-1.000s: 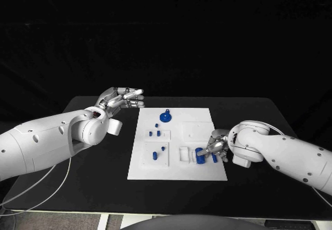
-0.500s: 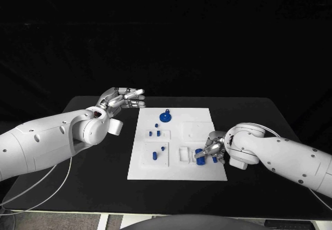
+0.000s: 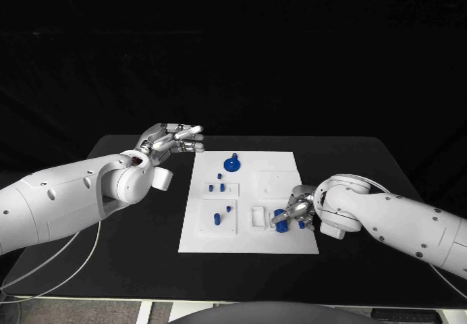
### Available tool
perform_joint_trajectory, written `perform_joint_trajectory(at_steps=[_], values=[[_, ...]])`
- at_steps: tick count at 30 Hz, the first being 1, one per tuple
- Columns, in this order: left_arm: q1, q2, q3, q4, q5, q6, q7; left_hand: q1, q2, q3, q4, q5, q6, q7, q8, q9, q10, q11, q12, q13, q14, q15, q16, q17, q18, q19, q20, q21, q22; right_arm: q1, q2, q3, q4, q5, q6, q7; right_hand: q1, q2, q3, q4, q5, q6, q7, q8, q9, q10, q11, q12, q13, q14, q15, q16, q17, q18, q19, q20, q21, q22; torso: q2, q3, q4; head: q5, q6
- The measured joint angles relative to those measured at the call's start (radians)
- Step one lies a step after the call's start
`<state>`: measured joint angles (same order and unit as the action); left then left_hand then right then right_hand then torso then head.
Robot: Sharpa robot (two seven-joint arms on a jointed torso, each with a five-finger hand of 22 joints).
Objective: Assemble the parts on the task board
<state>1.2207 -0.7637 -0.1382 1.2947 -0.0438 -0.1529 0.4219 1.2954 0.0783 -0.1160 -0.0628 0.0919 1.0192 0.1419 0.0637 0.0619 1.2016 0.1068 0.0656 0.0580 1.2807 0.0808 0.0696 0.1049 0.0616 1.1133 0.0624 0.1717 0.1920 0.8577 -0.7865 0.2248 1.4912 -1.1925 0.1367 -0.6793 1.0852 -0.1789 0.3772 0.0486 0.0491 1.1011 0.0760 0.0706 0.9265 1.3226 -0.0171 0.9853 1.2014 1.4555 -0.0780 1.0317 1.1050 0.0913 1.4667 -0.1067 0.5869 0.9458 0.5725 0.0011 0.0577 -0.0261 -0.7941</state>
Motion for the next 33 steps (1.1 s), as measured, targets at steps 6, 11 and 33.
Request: perform_joint_trajectory(at_steps=[6, 11, 33], values=[[0.0, -0.001, 0.0, 0.0, 0.0, 0.002, -0.003, 0.0, 0.0, 0.0, 0.0, 0.0, 0.0, 0.0, 0.0, 0.0, 0.0, 0.0, 0.0, 0.0, 0.0, 0.0, 0.0, 0.001, 0.0, 0.0, 0.0, 0.0, -0.003, -0.001, -0.001, -0.003, 0.0, 0.007, -0.018, 0.002, -0.005, 0.005, -0.004, -0.004, 0.005, 0.005, 0.005, 0.0, 0.0, -0.001, 0.002, -0.018, -0.012, 0.0, 0.0, -0.002, 0.0, -0.001, 0.0, 0.0, -0.004, 0.006, 0.0, 0.0006, -0.0002, 0.002, -0.001], [0.0, -0.001, 0.0, 0.001, 0.0, 0.003, -0.005, 0.0, 0.0, 0.0, 0.0, 0.0, 0.0, 0.0, 0.0, 0.0, 0.0, 0.0, 0.0, 0.0, 0.0, 0.0, 0.0, 0.001, 0.0, 0.0, 0.0, 0.0, -0.003, -0.003, -0.004, -0.006, 0.005, 0.016, -0.042, 0.001, -0.013, 0.013, 0.001, -0.012, 0.093, 0.004, 0.004, 0.0, 0.001, -0.009, 0.001, -0.038, -0.034, 0.0, 0.0, -0.005, -0.001, -0.003, 0.0, 0.0, -0.004, 0.017, 0.0, 0.0014, -0.0002, 0.004, -0.002], [0.0, -0.002, 0.0, 0.002, 0.001, 0.008, -0.014, 0.0, 0.0, 0.0, 0.0, 0.0, -0.01, 0.004, 0.0, 0.0, -0.006, 0.001, 0.0, 0.0, 0.0, 0.0, 0.0, 0.002, 0.0, 0.0, 0.0, 0.004, -0.01, 0.006, -0.056, -0.018, 0.06, 0.175, -0.155, 0.002, -0.062, 0.062, 0.093, -0.166, 0.284, -0.025, 0.021, -0.009, -0.634, -0.027, 0.001, -0.038, -0.035, -0.002, 0.002, -0.006, 0.0, 0.002, -0.002, 0.002, 0.008, 0.047, 0.0, 0.0019, -0.0015, 0.006, -0.002]])
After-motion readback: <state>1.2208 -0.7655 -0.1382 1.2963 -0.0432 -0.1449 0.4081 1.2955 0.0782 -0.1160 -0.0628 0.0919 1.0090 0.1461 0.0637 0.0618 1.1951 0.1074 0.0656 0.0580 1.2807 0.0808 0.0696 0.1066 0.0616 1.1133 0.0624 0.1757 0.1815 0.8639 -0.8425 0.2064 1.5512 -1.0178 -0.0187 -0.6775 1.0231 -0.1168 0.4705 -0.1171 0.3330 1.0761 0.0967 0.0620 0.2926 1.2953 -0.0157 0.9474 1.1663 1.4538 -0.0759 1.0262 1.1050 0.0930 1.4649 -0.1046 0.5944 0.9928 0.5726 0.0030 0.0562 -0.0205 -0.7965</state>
